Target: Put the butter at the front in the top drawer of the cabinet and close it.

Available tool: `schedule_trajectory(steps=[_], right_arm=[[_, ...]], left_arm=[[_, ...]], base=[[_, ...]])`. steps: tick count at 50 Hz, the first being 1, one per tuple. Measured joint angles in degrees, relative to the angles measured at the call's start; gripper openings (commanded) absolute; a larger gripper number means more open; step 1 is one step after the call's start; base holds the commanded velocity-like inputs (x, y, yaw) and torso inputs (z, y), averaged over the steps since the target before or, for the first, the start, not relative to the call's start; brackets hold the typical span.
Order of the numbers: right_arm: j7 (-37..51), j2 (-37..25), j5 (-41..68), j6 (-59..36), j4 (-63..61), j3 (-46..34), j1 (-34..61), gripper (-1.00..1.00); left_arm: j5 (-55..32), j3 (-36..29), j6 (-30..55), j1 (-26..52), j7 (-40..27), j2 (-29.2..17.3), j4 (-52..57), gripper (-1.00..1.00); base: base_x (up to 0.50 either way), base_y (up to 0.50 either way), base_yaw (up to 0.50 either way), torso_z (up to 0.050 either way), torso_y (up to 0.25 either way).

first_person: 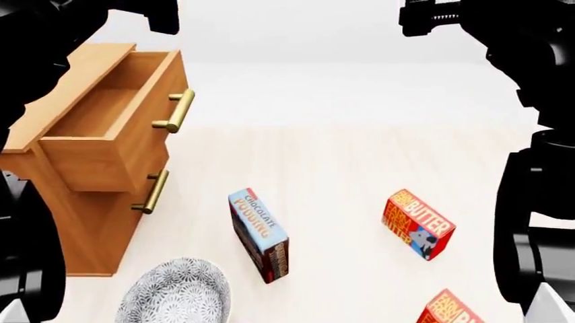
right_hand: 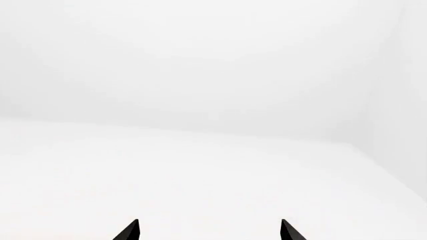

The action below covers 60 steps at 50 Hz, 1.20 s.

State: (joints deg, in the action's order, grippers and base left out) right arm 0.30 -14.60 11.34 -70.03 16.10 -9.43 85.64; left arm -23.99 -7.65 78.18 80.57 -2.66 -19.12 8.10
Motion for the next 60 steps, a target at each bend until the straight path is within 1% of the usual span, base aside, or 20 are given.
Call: schedule_trajectory(steps=[7, 14, 21, 35, 39, 51, 60], right_arm=[[0.08, -0.19, 0.19, -0.37, -0.35, 0.05, -0.47, 1.0], [-0.05, -0.7, 0.48, -1.21, -1.11, -0.1, -1.19, 1.0], [-0.53, -2.2, 0.87, -3.44, -2.99, -0.5, -1.96, 1.0], [-2.12, -6.08, 2.03, -9.07, -7.52, -1.75, -4.01, 1.0], [-2.35, -6.67, 2.27, -9.95, -8.22, -1.94, -4.47, 1.0], [-2.68, -7.38, 2.81, -11.22, -9.1, -2.38, -5.19, 1.0], [-2.72, -7.5, 3.07, -11.42, -9.13, -2.61, -5.48, 1.0]], left_arm=[[-0.16, 0.46, 1.29, 0.3, -0.69, 0.27, -0.21, 1.0], [-0.56, 0.36, 3.31, 0.88, -1.03, 0.33, -0.72, 1.0], [-1.29, -1.27, 6.87, 2.37, -1.68, -0.17, -1.82, 1.0], [-3.62, -12.68, 9.4, 12.35, 1.49, -3.46, -15.56, 1.0], [-7.28, -15.27, 10.17, 14.21, -0.19, -4.78, -18.31, 1.0], [-22.99, -20.81, 11.05, 17.51, -9.46, -8.59, -24.22, 1.0], [-30.91, -23.63, 10.85, 18.16, -13.78, -10.1, -26.51, 1.0]], base=[[0.0, 0.0, 0.0, 0.0, -0.15], [0.0, 0.0, 0.0, 0.0, 0.0], [0.0, 0.0, 0.0, 0.0, 0.0], [0.0, 0.0, 0.0, 0.0, 0.0], [0.0, 0.0, 0.0, 0.0, 0.0], [0.0, 0.0, 0.0, 0.0, 0.0], [0.0, 0.0, 0.0, 0.0, 0.0]])
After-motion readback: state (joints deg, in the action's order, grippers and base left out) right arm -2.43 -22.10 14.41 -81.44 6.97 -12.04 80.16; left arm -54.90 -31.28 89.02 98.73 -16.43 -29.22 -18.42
